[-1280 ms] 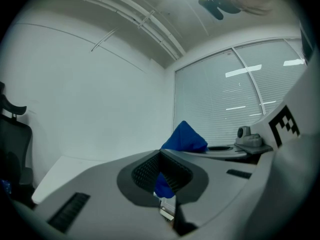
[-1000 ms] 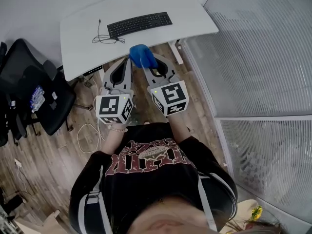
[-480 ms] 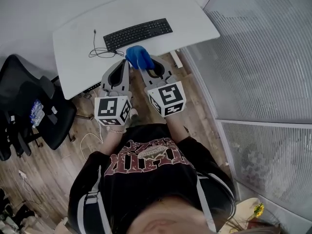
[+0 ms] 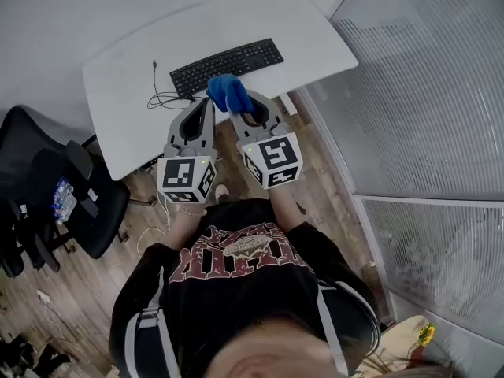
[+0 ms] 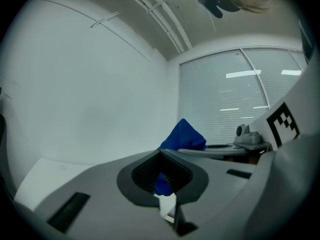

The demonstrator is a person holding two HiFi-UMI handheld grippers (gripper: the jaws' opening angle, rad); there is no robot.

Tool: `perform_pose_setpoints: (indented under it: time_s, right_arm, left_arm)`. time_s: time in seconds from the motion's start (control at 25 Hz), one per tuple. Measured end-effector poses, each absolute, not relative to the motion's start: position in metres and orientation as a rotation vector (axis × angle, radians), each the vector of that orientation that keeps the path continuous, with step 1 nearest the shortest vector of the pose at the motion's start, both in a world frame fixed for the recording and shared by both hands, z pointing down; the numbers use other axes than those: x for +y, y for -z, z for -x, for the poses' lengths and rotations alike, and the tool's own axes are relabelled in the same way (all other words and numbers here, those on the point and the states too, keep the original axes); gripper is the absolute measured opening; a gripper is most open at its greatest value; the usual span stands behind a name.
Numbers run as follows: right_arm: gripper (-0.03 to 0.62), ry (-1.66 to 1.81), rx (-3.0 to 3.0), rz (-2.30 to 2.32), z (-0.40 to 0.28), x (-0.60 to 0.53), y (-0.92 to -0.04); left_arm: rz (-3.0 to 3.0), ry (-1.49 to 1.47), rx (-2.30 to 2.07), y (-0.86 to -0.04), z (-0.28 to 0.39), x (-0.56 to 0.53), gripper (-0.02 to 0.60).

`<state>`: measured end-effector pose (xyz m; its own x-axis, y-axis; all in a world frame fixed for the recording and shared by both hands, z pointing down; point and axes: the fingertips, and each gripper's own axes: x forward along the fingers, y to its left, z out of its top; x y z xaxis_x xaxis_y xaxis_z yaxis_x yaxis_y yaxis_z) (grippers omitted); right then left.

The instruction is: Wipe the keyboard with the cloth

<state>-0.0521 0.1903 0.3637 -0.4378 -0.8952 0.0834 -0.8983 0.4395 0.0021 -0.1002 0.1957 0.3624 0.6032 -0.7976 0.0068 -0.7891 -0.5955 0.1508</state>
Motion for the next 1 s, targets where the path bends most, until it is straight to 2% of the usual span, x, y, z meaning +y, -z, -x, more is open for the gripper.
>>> perform_pose_setpoints:
  time_s: [0.6,1.0]
  right_arm:
    - [0.064,-0.071,-2.618,-1.569,0.062,0.137,-0.363]
    - [0.064,-0.100,-2.671,-1.467,0.034,0.069,-0.367]
  left_arm:
    - [-2.654,0.079,-1.386,-0.363,0.112,0.142,0.034]
    - [-2.607,0.043,-1.477,-0.367,0.080,0.079,0.034]
